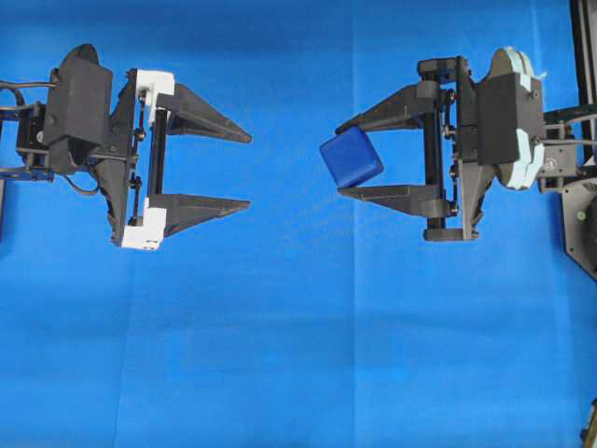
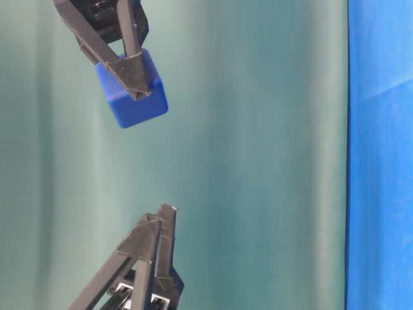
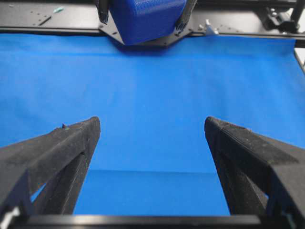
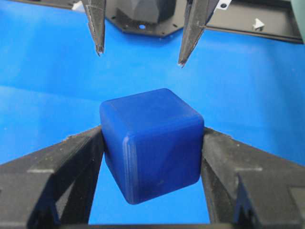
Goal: Handover the blue block to the right arm after grasping it with the left arm, then place it in the designated position.
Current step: 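Carry the cube with the right gripper back toward its side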
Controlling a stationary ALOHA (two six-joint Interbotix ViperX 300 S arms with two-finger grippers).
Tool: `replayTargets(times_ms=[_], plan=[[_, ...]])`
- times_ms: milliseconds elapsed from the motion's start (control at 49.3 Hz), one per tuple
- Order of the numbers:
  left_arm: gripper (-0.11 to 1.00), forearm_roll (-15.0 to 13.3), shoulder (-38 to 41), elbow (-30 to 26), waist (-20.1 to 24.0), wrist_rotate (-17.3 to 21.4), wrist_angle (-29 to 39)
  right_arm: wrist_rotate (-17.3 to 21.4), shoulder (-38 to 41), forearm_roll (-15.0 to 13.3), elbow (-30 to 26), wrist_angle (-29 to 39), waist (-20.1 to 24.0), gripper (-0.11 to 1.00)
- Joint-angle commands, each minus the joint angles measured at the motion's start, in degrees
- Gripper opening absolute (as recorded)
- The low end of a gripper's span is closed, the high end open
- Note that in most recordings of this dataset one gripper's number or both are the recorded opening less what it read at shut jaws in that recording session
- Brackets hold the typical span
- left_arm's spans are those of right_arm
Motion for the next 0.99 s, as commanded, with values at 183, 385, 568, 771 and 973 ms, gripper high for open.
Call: replayTargets(times_ms=[183,385,568,771,973], plan=[[0.93,0.00,-0.97,-1.41,-0.09,0.00,-0.62,0.35,-0.79,0.00,-0.97,5.36,1.32,0.52],[0.93,0.00,-0.97,-1.67,-0.09,0.09,-0.62,0.35,-1.14,0.18,-0.70,13.45,3.87,0.52],[0.93,0.00,-0.97,-1.67,-0.09,0.09,-0.62,0.44,-2.20,0.18,0.00,18.72,6.42,0.52],[0.93,0.00,-0.97,-1.67,-0.09,0.00,-0.62,0.44,-3.96,0.18,0.79,19.95,7.03,0.52],[0.93,0.00,-1.05,-1.67,-0.09,0.00,-0.62,0.35,-4.04,0.26,0.88,19.95,7.03,0.52]])
